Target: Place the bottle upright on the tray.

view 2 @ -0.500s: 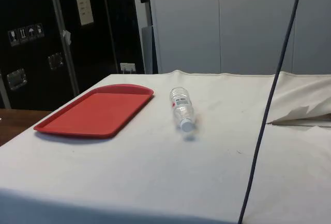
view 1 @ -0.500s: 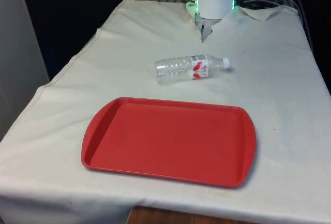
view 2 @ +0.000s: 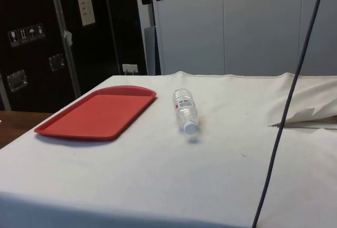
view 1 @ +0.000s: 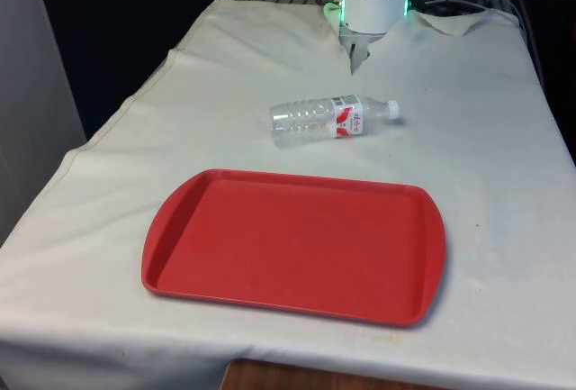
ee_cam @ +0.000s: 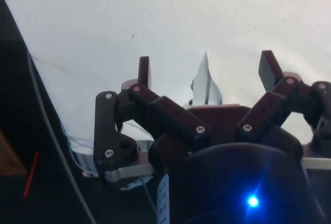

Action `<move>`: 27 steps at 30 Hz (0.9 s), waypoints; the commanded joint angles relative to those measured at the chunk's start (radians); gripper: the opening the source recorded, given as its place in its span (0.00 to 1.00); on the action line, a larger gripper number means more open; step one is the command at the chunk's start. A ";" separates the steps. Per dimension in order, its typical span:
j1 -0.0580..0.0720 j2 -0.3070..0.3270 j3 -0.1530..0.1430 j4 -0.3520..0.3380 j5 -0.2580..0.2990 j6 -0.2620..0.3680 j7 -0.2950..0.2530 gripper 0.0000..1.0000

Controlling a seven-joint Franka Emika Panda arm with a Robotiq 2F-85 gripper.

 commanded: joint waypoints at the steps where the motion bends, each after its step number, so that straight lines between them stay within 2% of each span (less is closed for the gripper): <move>1: 0.002 -0.019 0.003 -0.021 -0.010 0.017 0.012 1.00; 3: 0.001 -0.033 0.005 -0.037 -0.013 0.019 0.015 1.00; 4: 0.000 -0.021 0.003 -0.024 -0.004 0.004 0.005 1.00; 7: 0.001 -0.060 0.010 -0.067 -0.019 0.027 0.020 1.00; 12: 0.000 -0.093 0.013 -0.102 -0.027 0.033 0.026 1.00; 13: 0.000 -0.084 0.011 -0.092 -0.020 0.019 0.018 1.00; 16: 0.000 -0.114 0.015 -0.124 -0.032 0.035 0.028 1.00; 22: -0.002 -0.157 0.013 -0.167 -0.041 0.039 0.026 1.00; 23: 0.000 -0.145 0.012 -0.155 -0.032 0.028 0.021 1.00; 27: -0.003 -0.184 0.009 -0.193 -0.050 0.040 0.022 1.00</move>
